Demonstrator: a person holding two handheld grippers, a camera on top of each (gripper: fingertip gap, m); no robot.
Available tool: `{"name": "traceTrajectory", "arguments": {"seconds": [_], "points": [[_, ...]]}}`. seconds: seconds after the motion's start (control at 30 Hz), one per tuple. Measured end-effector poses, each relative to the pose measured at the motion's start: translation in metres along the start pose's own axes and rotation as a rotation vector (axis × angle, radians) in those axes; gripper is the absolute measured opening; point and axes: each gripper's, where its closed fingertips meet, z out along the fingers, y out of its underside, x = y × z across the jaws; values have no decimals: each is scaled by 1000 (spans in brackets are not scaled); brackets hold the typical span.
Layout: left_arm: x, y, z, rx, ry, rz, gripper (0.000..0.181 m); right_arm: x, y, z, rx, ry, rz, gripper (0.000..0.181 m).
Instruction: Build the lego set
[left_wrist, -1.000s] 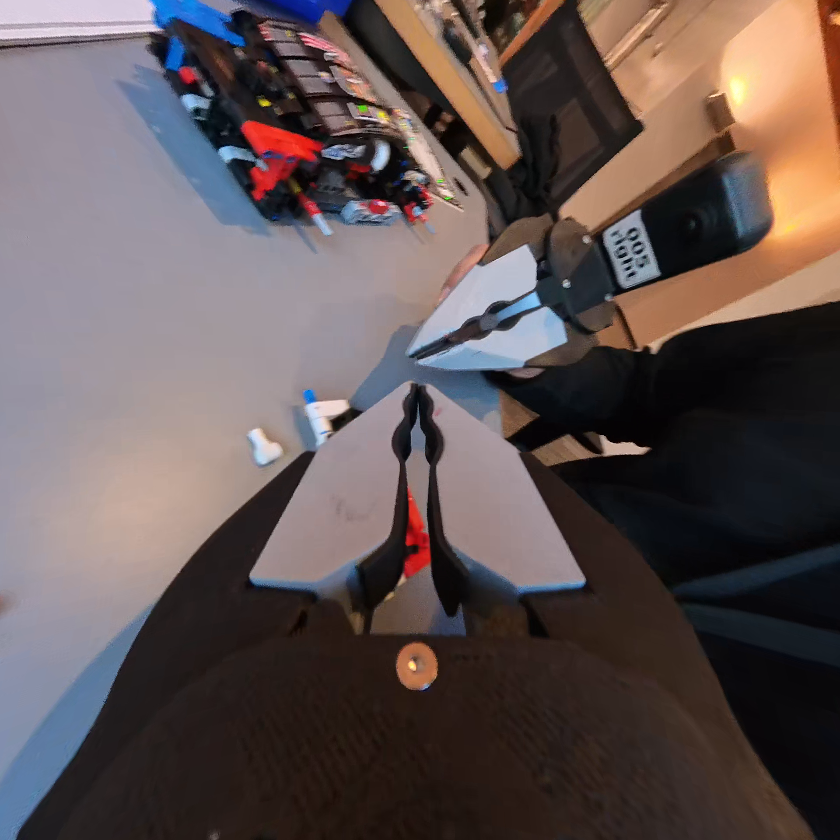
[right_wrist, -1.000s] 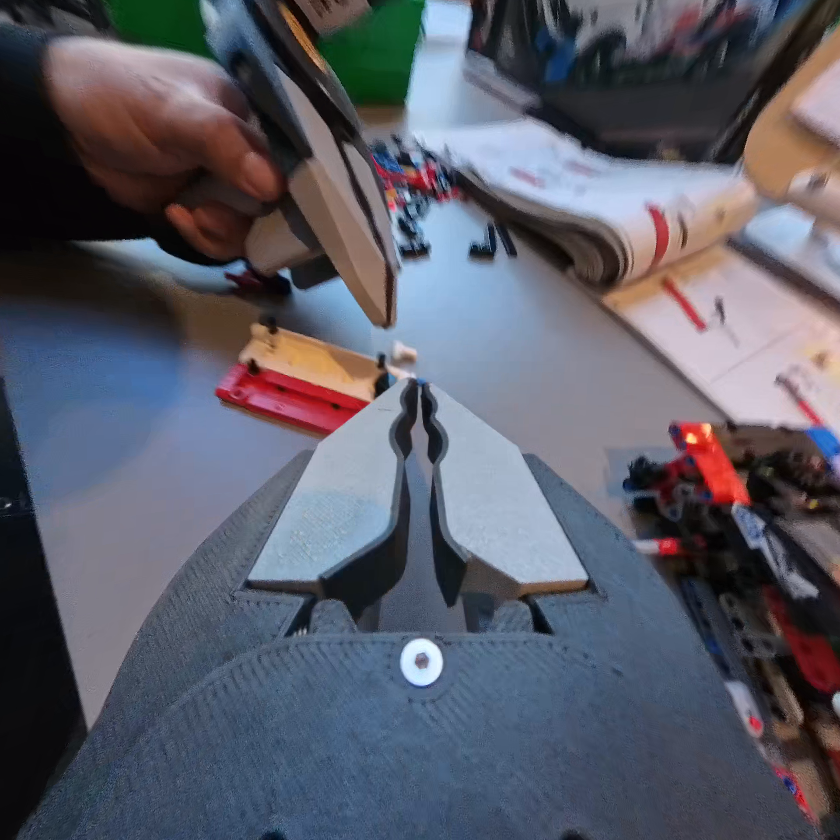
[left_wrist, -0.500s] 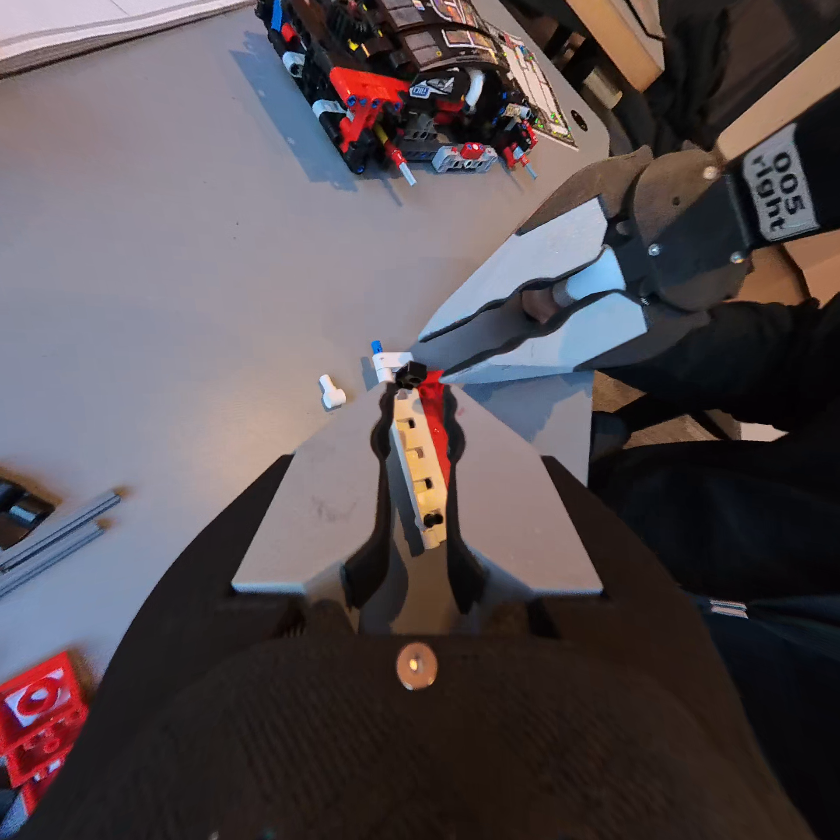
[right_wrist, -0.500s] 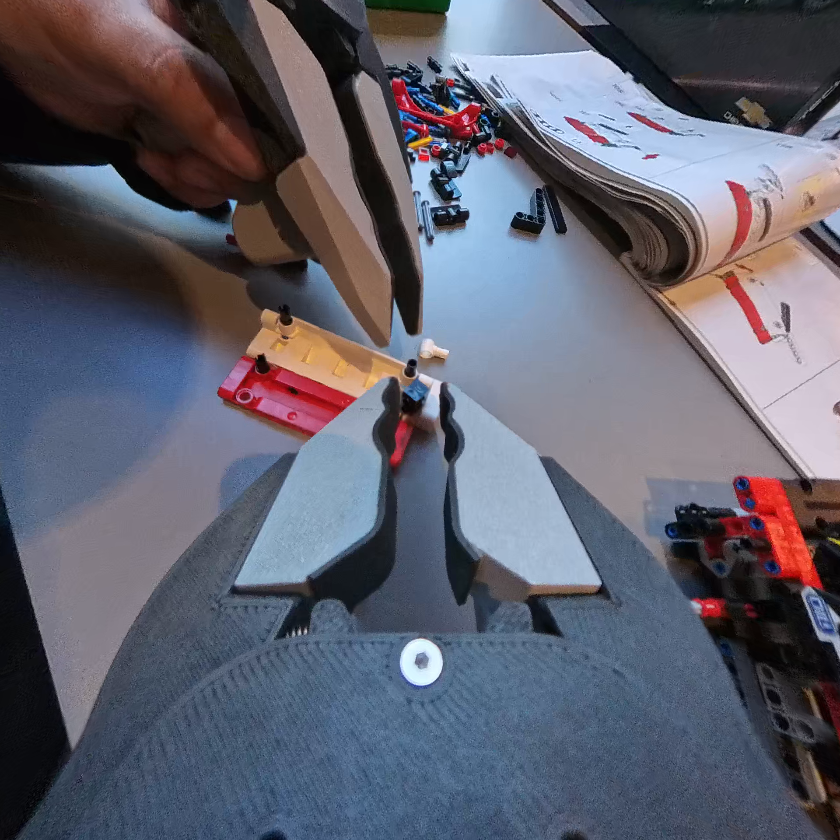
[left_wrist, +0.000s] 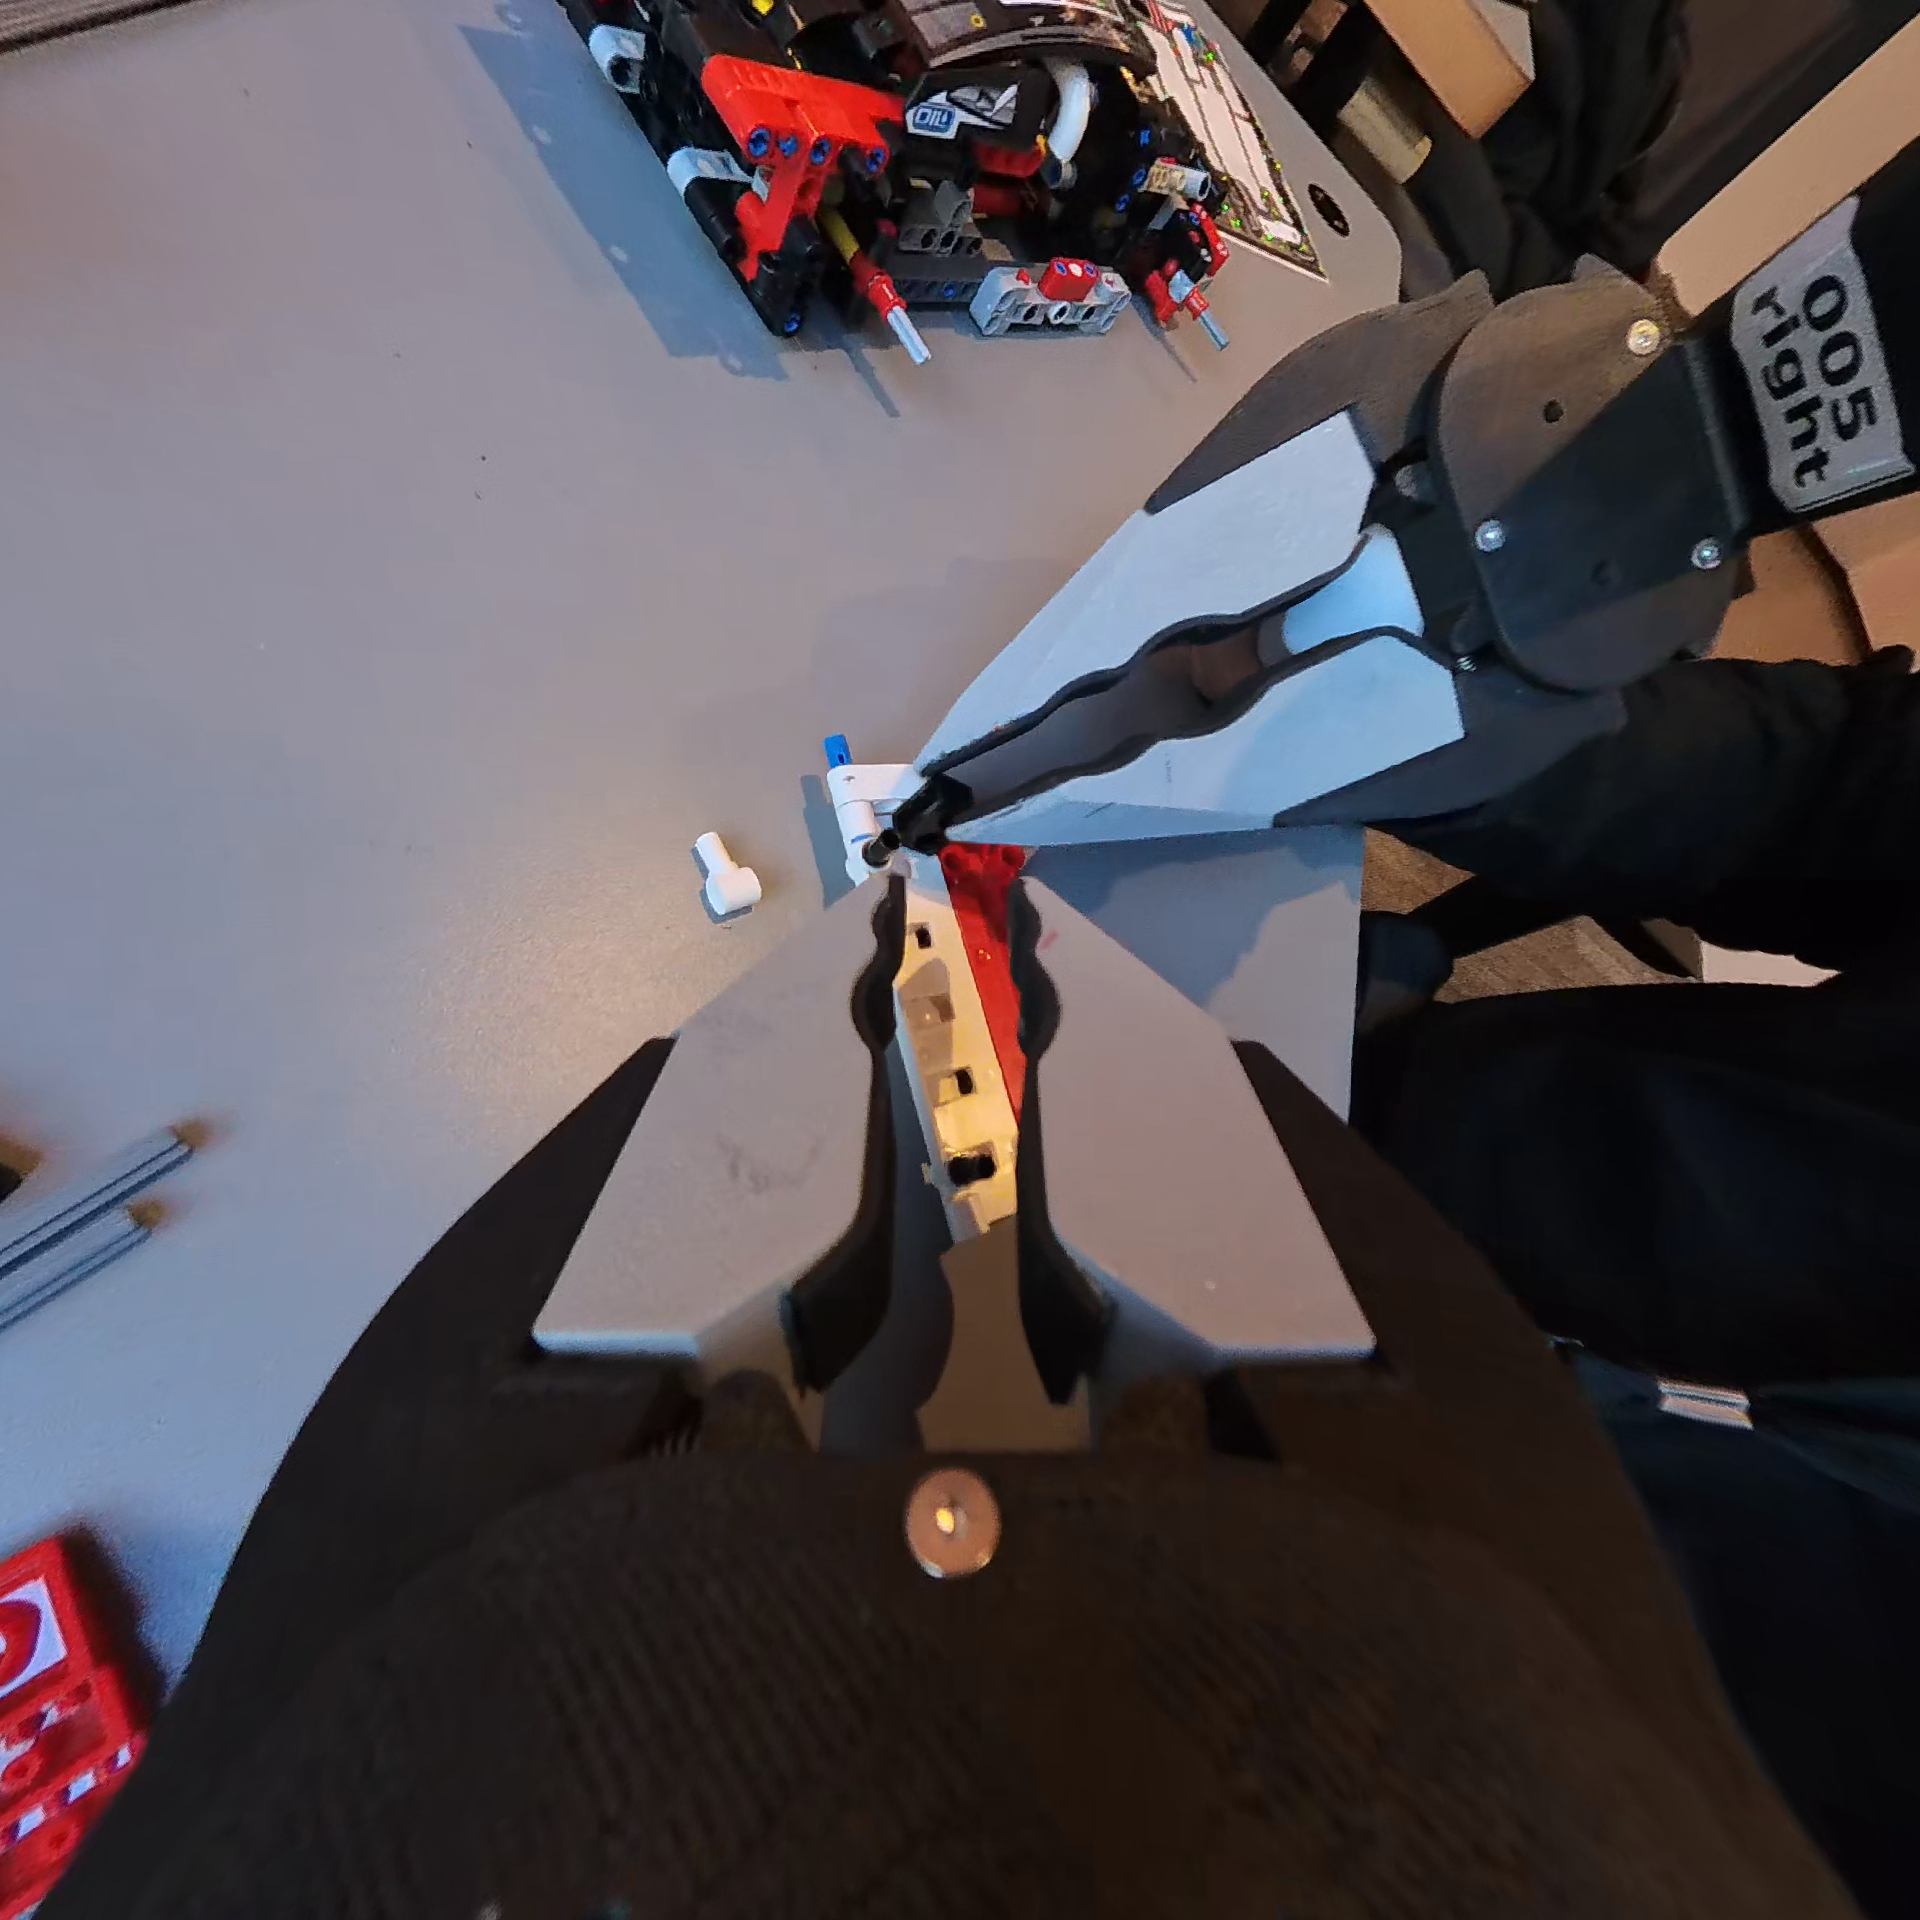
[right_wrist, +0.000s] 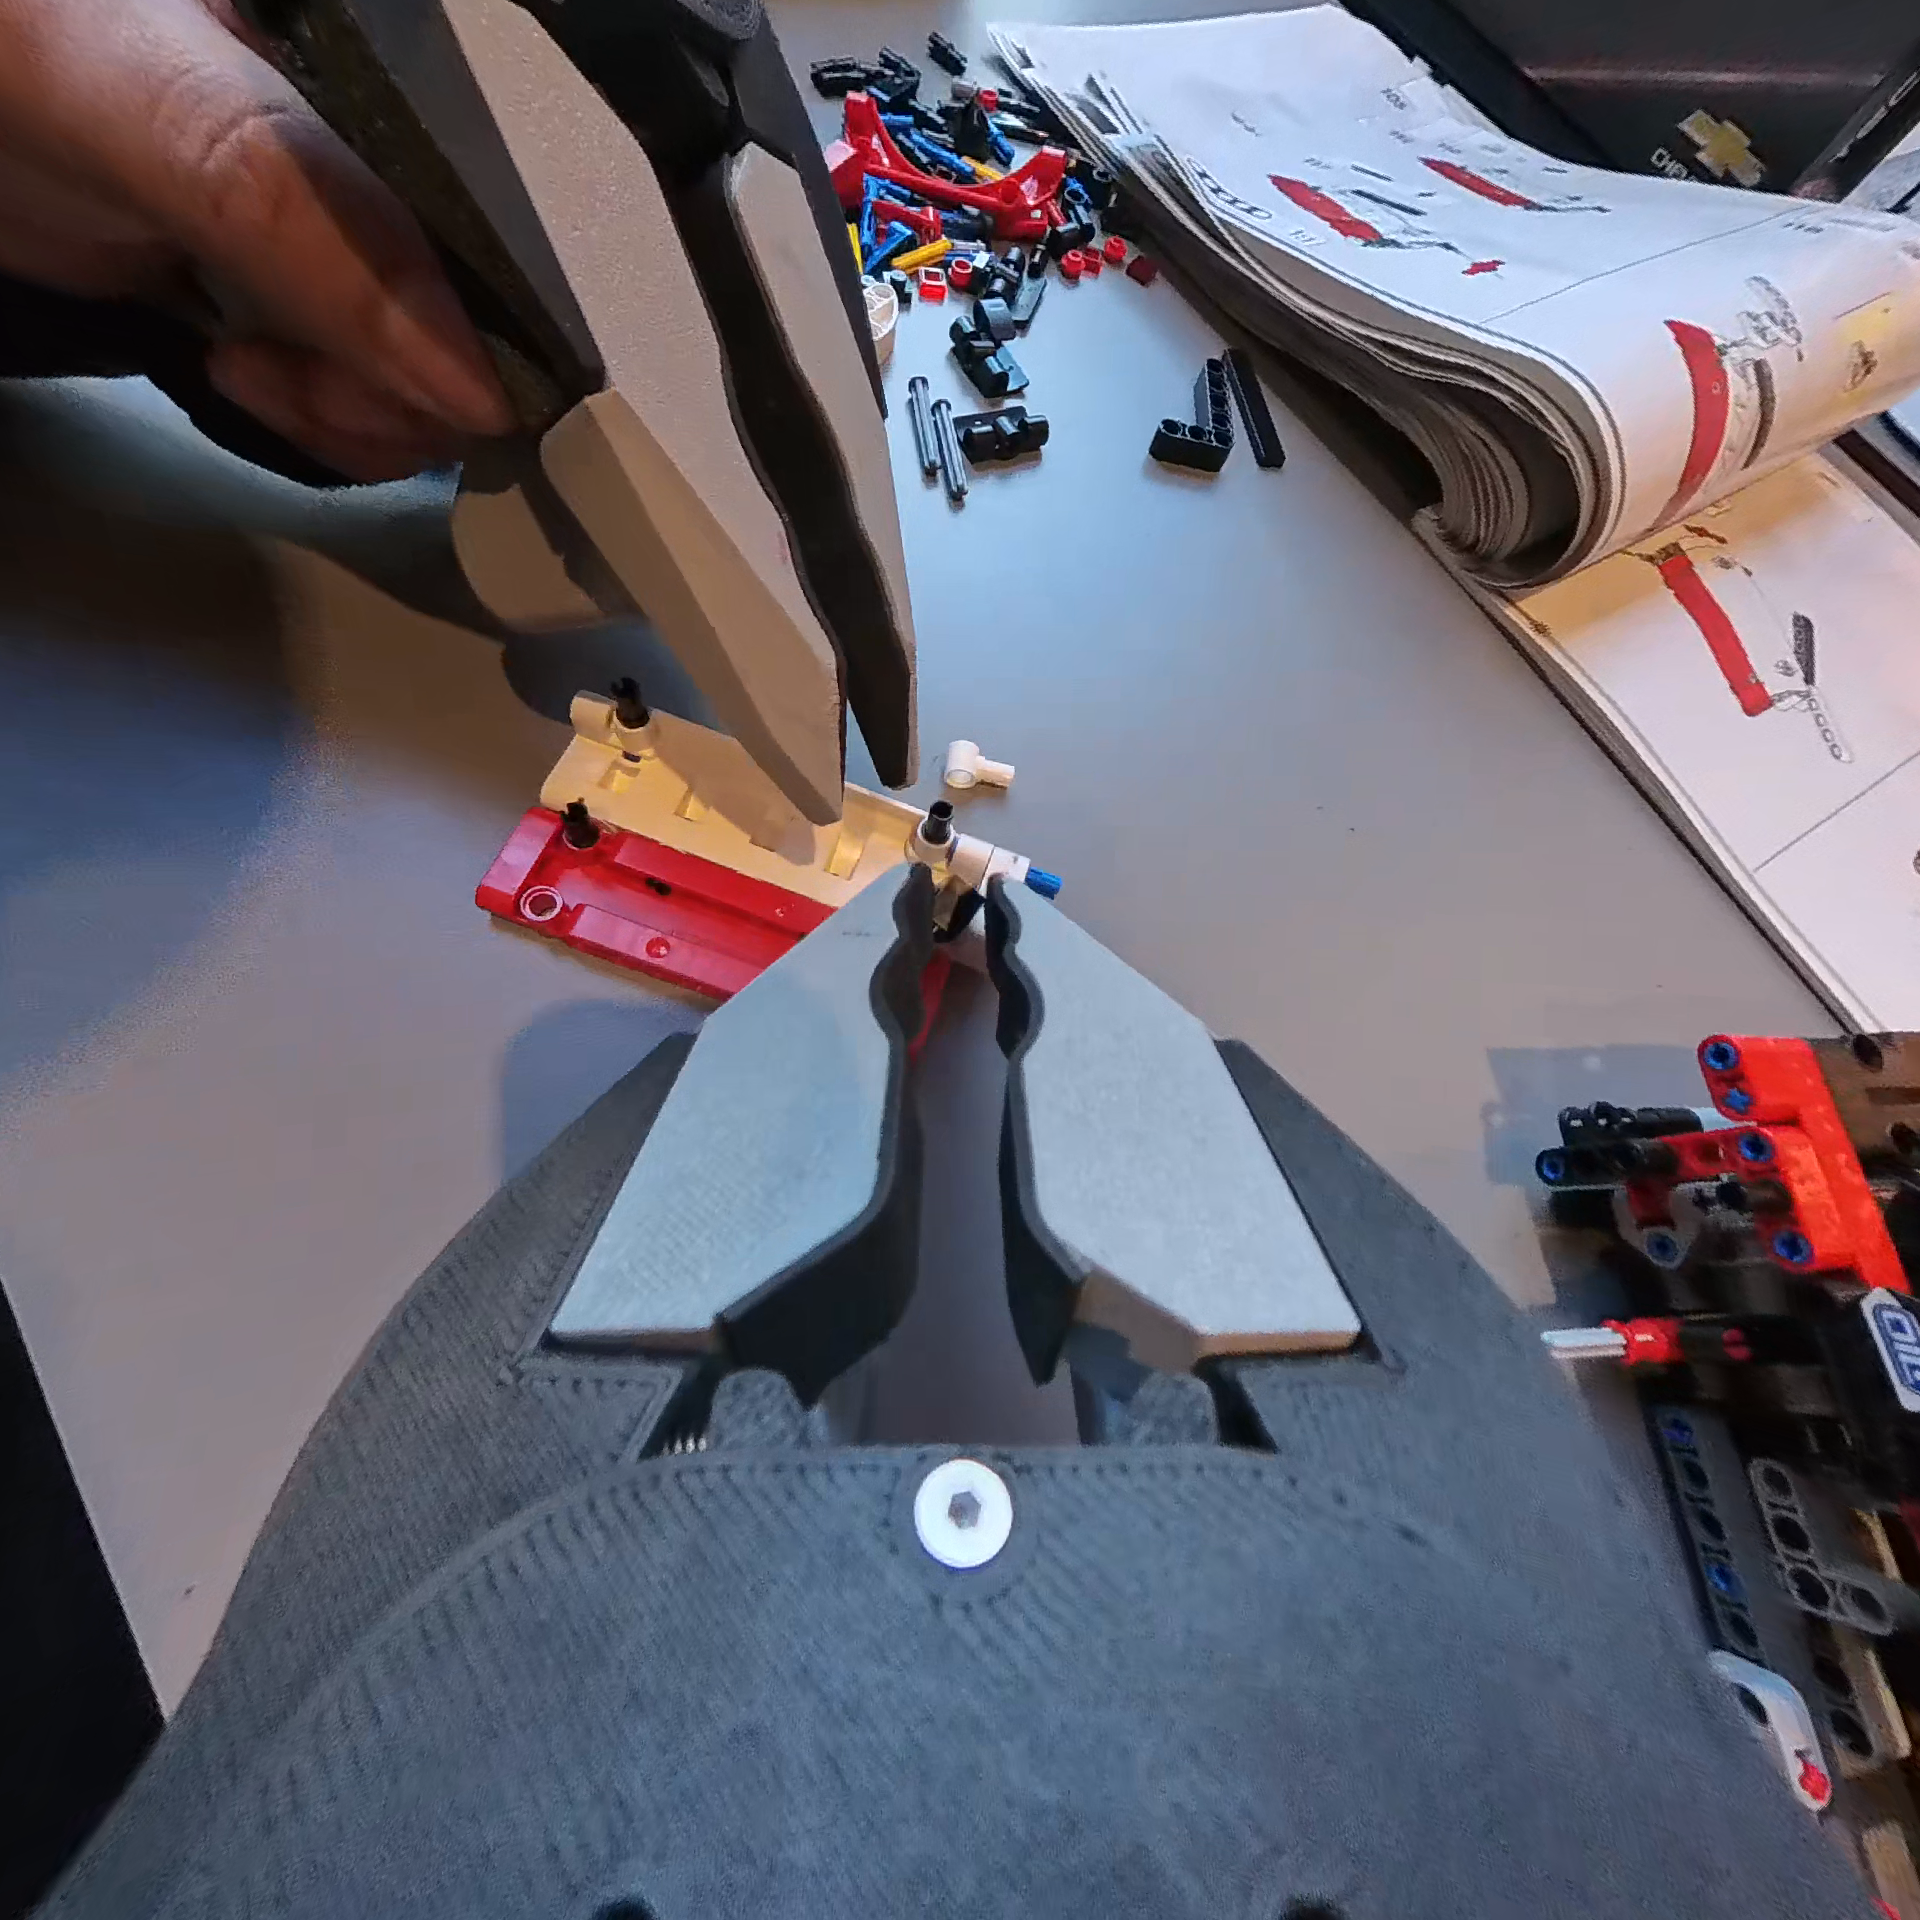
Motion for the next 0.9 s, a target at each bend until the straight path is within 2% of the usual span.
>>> {"name": "traceTrajectory", "arguments": {"seconds": [0.27,0.33,0.5,0.63,0.77,0.9], "points": [[2,-1,-3,5,-1,4,16,0,5,3,-39,9,-15,12],[3,-1,-3,6,2,4,16,-1,4,2,-35,23,-33,7],[3,0,-4,5,-3,8,15,0,-5,-4,8,52,-41,6],[2,-3,-7,28,-14,8,15,1,-23,-15,109,42,-15,6],[1,-14,-14,103,-5,-16,16,0,-41,-29,226,41,-26,6],[0,-26,-22,182,35,-73,24,6,-39,-31,221,115,-78,6]]}}
